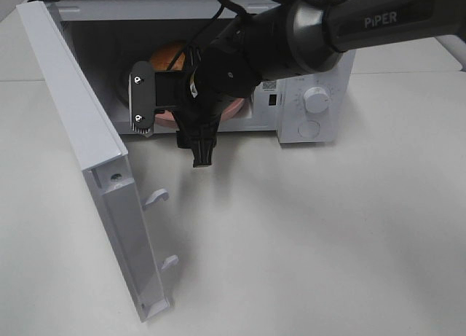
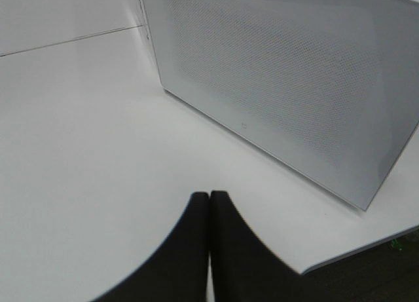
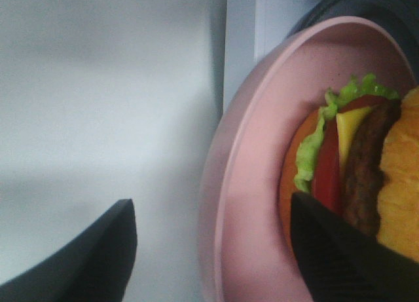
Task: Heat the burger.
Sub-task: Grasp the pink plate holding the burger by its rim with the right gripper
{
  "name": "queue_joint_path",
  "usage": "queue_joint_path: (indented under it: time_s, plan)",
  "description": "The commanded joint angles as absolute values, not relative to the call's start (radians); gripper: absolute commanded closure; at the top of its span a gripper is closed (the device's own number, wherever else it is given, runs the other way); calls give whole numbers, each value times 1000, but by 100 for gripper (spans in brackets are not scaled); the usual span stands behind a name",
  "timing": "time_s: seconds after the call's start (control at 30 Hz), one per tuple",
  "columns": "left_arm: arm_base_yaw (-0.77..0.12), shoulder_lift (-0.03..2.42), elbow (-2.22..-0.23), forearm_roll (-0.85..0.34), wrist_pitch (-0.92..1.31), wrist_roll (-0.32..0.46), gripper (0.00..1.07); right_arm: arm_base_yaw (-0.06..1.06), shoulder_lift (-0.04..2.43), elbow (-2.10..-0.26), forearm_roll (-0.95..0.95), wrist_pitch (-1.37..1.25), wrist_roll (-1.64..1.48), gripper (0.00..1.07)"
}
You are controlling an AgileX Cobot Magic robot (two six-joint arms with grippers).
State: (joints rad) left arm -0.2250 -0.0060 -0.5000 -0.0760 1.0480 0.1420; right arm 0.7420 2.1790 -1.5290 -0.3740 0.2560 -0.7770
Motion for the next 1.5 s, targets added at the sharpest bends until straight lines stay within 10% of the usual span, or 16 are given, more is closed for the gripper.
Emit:
queue_joint_path:
  time_s: [0.03,1.0,1.33,1.5]
  plan:
    - [-222,-25,-496,-85,1034,140,106,741,2187,-1531,-382,230,-771,43]
    - [-222,-25,-496,-85,1034,140,106,689,2248,-1531,-383,183,-771,54]
    - [-222,-25,-496,-85,1034,140,106,689,2248,-1531,-383,191,-771,101]
    - [-222,-25,-496,-85,1034,140,106,689,2248,-1531,-382,191,-770,107]
